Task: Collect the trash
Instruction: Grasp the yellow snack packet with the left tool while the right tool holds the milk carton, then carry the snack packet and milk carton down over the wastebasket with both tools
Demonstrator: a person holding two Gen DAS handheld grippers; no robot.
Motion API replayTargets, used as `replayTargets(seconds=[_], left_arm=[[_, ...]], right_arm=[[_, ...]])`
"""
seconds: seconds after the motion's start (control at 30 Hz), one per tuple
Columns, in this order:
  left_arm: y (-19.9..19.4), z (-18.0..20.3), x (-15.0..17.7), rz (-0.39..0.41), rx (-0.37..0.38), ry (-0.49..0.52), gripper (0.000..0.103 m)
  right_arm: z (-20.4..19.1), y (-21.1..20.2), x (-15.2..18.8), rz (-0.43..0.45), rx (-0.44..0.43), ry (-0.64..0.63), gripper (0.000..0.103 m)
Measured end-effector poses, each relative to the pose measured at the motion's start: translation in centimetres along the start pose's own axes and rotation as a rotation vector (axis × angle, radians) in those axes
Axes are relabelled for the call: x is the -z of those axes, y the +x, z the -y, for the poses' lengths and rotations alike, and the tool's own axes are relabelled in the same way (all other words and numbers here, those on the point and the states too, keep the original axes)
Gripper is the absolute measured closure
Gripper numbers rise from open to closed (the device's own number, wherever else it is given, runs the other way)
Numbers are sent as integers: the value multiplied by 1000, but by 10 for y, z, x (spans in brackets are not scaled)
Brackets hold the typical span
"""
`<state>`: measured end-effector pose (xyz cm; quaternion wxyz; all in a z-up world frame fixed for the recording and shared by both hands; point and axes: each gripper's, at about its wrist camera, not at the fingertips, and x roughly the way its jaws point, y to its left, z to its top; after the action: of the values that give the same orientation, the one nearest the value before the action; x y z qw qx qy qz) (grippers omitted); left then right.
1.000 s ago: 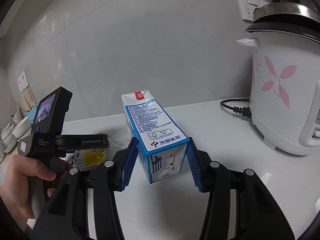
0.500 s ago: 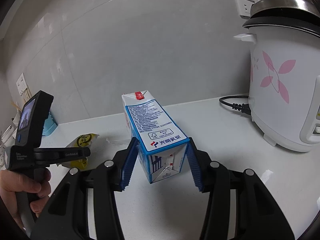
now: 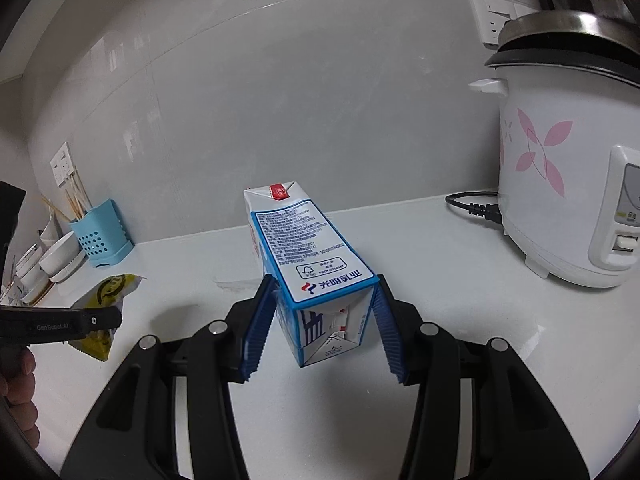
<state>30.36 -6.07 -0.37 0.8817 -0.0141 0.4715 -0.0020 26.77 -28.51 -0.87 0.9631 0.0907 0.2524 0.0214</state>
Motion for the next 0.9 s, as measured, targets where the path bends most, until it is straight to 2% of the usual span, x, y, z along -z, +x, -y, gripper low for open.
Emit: replayTargets(seconds=[0.23,0.53,0.63,0.9], left_arm=[[-66,-16,39,50,27,19,64],[-152,-22,118,130,-1,65,63],[-170,-30,146,162,-9,58,63],[-191,-48,221,158,33,43,62]], right_arm=[[-27,-90,10,29,-44,-33,57],[-49,-192,37,51,-86,-44,57],[-56,-220,53,61,-93,-54,57],[-63,-275,104,72,-119,-62,57]])
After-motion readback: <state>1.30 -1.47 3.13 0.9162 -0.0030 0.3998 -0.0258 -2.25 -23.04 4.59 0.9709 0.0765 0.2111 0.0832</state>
